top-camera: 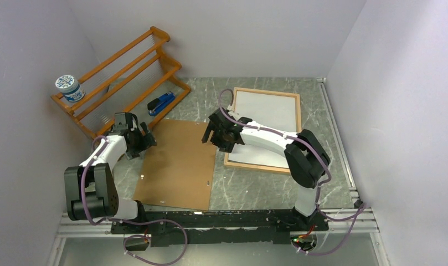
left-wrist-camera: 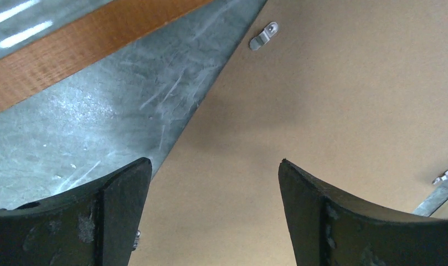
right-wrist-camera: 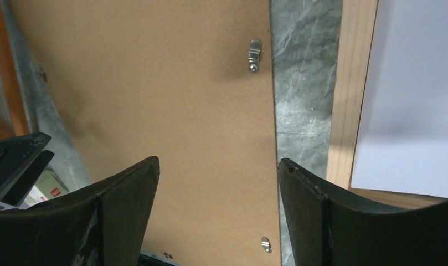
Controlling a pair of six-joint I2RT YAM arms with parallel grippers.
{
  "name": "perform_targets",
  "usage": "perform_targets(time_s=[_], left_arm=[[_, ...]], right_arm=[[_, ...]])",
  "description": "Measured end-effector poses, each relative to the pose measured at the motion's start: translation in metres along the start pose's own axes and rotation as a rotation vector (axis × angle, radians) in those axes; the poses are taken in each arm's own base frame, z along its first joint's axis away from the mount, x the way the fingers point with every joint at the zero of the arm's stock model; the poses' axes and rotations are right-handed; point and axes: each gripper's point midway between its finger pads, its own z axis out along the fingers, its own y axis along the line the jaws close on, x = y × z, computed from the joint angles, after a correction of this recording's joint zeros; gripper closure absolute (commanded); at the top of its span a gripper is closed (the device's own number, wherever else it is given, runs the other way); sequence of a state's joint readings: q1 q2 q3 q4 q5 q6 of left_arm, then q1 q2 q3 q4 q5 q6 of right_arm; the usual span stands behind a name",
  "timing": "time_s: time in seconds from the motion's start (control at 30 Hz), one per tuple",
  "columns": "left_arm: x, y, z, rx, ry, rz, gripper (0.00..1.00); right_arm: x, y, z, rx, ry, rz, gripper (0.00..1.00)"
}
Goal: Put the photo into the frame
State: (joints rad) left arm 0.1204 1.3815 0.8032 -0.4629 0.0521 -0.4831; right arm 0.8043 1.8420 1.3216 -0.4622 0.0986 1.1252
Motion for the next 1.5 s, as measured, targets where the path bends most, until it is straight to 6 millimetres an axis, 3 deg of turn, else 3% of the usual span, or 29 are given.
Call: perform_targets(time_s=[0.37, 0.6, 0.8, 1.0, 1.5], left_arm=[[0.009, 0.003, 0.022, -0.008, 0.024, -0.032, 0.11], [0.016, 0.002, 0.023, -0.003, 0.02, -0.081, 0.11], [0.016, 0.001, 0.024, 0.004, 0.019, -0.083, 0.11], [0.014, -0.007, 0.028, 0.038, 0.024, -0.078, 0.12], [0.011, -0.017, 0.032, 0.055, 0.036, -0.071, 0.12]], right_arm=[[0.007, -0.011, 0.024, 0.069, 0.034, -0.051, 0.18], [0.012, -0.026, 0.039, 0.114, 0.067, -0.046, 0.19], [0.014, -0.019, 0.044, 0.094, 0.099, -0.032, 0.24], [0.02, -0.008, 0.046, 0.022, 0.138, -0.024, 0.24], [0.014, -0.006, 0.034, -0.191, 0.171, 0.06, 0.22]])
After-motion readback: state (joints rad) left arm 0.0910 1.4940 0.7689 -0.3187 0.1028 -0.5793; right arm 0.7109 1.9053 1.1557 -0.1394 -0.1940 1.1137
